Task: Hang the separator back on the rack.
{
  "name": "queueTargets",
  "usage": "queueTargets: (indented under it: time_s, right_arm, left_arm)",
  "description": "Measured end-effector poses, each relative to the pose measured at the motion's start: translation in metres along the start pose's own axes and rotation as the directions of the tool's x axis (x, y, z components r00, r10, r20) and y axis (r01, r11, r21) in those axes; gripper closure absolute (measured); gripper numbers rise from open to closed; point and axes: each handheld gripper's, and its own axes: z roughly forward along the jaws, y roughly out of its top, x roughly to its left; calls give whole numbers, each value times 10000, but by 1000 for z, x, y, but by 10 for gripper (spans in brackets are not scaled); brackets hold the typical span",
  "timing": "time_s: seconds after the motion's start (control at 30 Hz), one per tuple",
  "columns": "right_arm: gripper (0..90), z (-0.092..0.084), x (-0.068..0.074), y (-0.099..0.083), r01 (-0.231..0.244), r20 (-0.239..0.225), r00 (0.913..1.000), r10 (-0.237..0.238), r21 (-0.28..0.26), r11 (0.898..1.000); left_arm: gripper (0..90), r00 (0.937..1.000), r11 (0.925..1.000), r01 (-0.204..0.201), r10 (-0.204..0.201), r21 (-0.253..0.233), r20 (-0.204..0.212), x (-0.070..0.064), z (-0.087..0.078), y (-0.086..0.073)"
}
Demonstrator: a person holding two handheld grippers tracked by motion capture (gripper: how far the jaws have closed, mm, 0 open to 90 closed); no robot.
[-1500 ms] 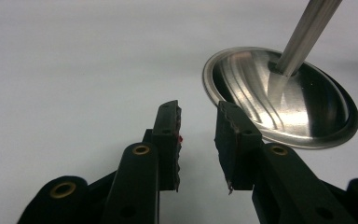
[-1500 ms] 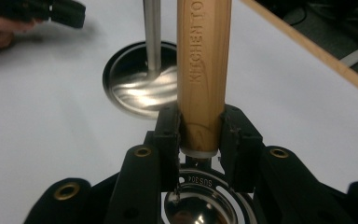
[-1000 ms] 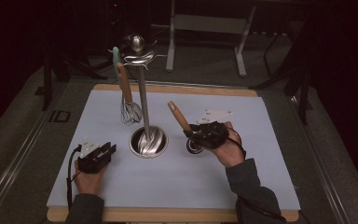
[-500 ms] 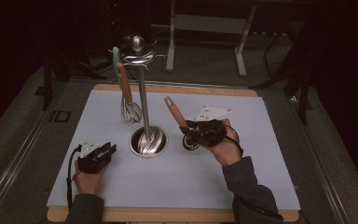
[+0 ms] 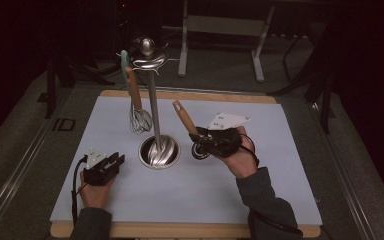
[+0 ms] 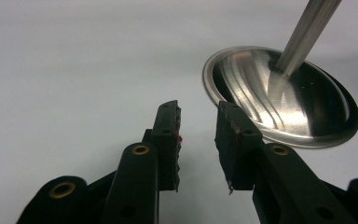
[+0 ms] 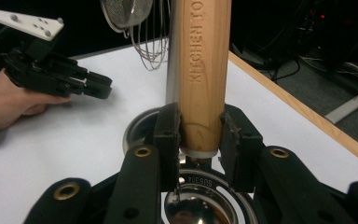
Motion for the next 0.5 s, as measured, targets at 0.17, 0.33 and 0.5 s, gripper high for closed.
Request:
queueTargets:
  time_s: [0.17, 0.33, 0.5]
  right_arm:
    - [701, -2, 0, 2, -27, 6, 10000, 27, -141, 9999]
    - [700, -4, 1, 4, -28, 40, 10000, 28, -209, 9998]
    - [701, -5, 1, 7, 11, 43, 10000, -10, -317, 9995]
  left_arm:
    - [697, 10000, 10000, 3, -3, 2, 1, 0, 0, 0]
    - [694, 10000, 10000, -7, 7, 12, -8, 0, 0, 0]
    - [694, 10000, 10000, -16, 16, 42, -17, 0, 0, 0]
